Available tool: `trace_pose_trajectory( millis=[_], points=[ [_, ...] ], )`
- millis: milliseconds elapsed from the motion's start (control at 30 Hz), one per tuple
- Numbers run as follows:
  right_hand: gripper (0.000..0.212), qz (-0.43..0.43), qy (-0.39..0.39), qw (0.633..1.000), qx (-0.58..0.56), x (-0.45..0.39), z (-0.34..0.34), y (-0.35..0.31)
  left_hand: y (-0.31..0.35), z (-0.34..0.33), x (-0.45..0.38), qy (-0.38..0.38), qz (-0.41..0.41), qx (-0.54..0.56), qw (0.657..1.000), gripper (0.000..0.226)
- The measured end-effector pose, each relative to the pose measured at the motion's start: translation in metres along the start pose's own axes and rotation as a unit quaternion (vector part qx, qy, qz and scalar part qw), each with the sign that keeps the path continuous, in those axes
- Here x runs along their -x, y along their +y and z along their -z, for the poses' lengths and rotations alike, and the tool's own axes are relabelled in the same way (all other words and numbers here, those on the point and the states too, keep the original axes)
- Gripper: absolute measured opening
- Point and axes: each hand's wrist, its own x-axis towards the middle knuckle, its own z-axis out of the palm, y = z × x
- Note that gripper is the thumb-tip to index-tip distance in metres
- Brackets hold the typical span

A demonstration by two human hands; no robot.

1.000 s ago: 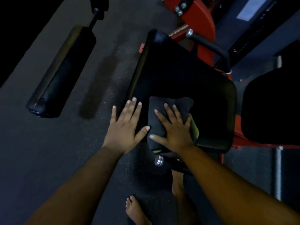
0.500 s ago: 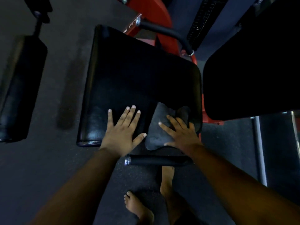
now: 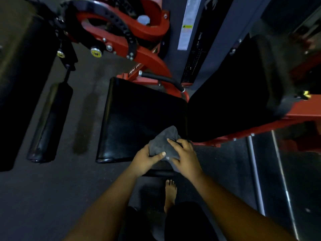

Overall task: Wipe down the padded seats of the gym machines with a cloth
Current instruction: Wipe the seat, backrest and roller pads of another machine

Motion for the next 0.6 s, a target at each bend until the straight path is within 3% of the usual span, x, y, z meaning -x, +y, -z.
trace_pose_trajectory(
  millis=[167,300,400,467,600],
  points=[
    [0.097,-0.046,-0.026,0.999,-0.01,0.013,0.055,-0.032,0.052,0.021,0.027,-0.04,-0.097,-0.001,0.994,0.034],
    [0.107,-0.041,0.066,0.995,-0.063,0.018,0.098,-0.058,0.087,0.037,0.037,-0.081,-0.173,-0.104,0.976,0.017],
    [0.104,0.007,0.083,0.995,-0.053,0.026,0.117,-0.078,0.111,0.047,0.042,-0.102,-0.249,-0.142,0.953,0.03],
    [0.098,0.031,0.082,0.996,-0.019,0.034,0.123,-0.09,0.13,0.053,0.052,-0.143,-0.252,-0.119,0.95,0.039],
    [0.088,-0.004,0.126,0.992,0.002,0.049,0.144,-0.108,0.163,0.059,0.06,-0.22,-0.223,-0.099,0.944,0.02]
  ],
)
